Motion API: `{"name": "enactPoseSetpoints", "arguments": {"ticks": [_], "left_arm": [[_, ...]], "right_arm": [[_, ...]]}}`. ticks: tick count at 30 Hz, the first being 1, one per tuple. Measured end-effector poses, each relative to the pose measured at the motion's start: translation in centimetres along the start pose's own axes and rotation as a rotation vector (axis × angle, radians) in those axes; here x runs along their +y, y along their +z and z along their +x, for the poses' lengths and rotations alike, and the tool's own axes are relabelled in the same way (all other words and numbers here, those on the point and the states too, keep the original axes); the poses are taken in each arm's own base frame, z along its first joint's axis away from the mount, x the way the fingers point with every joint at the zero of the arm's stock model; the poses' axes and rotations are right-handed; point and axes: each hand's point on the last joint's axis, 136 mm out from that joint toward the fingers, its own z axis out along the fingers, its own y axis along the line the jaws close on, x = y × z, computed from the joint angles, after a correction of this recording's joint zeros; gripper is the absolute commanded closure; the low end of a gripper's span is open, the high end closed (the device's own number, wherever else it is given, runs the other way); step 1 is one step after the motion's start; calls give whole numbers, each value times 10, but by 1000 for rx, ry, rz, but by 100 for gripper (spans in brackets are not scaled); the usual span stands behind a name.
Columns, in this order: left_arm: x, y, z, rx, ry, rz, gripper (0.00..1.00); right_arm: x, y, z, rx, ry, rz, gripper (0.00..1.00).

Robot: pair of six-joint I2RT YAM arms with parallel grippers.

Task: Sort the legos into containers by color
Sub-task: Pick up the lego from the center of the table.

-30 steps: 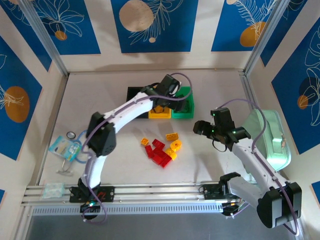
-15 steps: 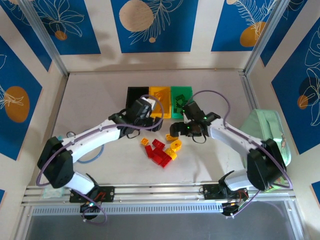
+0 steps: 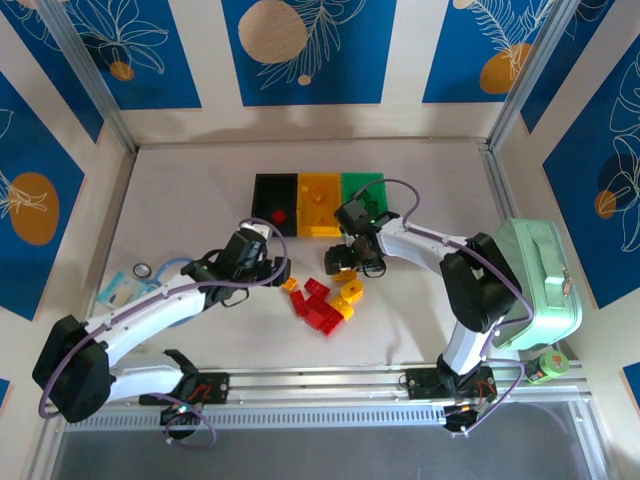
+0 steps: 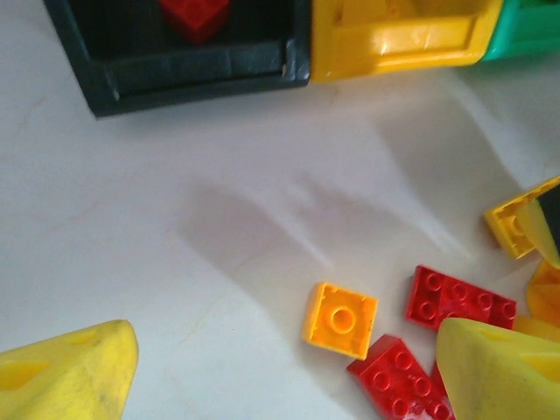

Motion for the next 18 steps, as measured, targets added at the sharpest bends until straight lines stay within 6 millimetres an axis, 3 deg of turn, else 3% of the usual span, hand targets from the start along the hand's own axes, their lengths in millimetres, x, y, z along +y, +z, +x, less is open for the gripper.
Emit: {"name": "enactPoseSetpoints", "arguments": {"ticks": [7, 12, 18], "left_arm": [[10, -1, 13, 12, -27, -11, 13], [13, -1, 13, 5, -34, -10, 13], [14, 0, 14, 5, -39, -10, 13]], "right_arm": [[6, 15, 9, 49, -5, 19, 24], [9, 15, 10, 48, 9, 32, 47], [9, 14, 9, 36, 17, 51, 51]]}}
